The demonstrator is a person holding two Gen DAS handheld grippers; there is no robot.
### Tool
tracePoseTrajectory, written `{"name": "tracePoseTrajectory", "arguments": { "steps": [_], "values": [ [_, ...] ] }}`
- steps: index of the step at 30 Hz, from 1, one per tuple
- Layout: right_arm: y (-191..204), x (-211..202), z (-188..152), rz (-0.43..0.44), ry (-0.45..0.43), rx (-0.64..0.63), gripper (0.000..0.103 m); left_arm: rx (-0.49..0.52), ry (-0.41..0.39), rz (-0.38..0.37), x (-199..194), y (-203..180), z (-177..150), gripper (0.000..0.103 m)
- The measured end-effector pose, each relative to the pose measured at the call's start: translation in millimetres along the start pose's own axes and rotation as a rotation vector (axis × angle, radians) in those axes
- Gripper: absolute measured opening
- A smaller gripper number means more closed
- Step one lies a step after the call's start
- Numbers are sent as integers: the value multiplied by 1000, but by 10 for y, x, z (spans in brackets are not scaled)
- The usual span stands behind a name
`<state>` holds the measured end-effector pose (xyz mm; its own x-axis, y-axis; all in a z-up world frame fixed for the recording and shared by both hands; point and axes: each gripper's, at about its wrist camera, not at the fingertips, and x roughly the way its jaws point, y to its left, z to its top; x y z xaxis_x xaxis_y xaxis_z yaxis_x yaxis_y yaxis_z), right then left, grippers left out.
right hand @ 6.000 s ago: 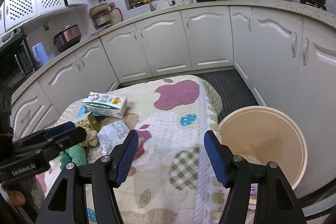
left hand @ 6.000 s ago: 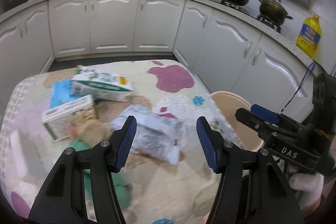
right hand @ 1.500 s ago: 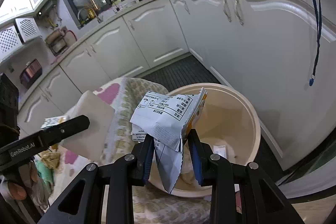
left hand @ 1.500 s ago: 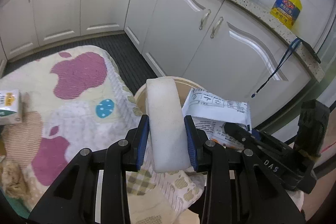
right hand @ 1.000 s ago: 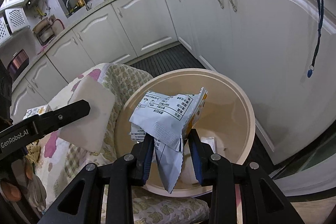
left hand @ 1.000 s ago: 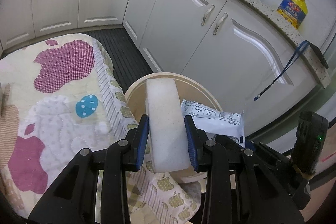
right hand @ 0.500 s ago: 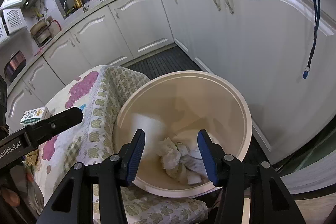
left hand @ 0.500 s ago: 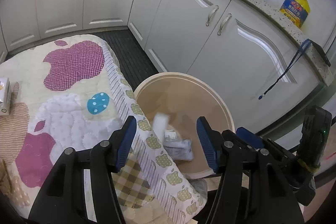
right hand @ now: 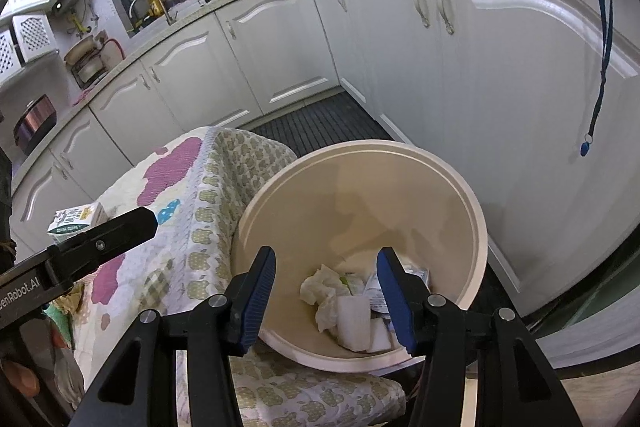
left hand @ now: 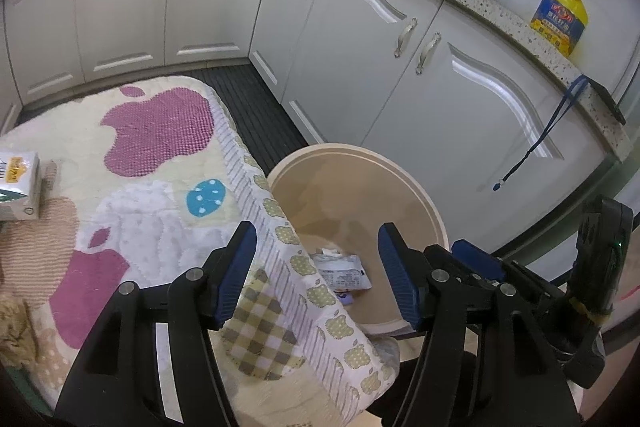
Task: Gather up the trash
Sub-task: 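Move both tools back over the trash on the table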
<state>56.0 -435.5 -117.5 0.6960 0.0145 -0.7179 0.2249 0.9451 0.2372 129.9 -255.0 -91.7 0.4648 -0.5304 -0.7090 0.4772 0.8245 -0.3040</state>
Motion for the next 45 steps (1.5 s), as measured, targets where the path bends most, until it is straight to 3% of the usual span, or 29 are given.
{"name": "tracePoseTrajectory", "arguments": {
  "steps": [28, 45],
  "values": [
    [635, -146, -7, 75, -20, -111, 61, -8, -82, 109, -703, 361, -217, 62],
    [1295, -163, -119, 197, 2, -214, 64, -87, -130, 186, -1311, 826, -459, 62]
  ]
}}
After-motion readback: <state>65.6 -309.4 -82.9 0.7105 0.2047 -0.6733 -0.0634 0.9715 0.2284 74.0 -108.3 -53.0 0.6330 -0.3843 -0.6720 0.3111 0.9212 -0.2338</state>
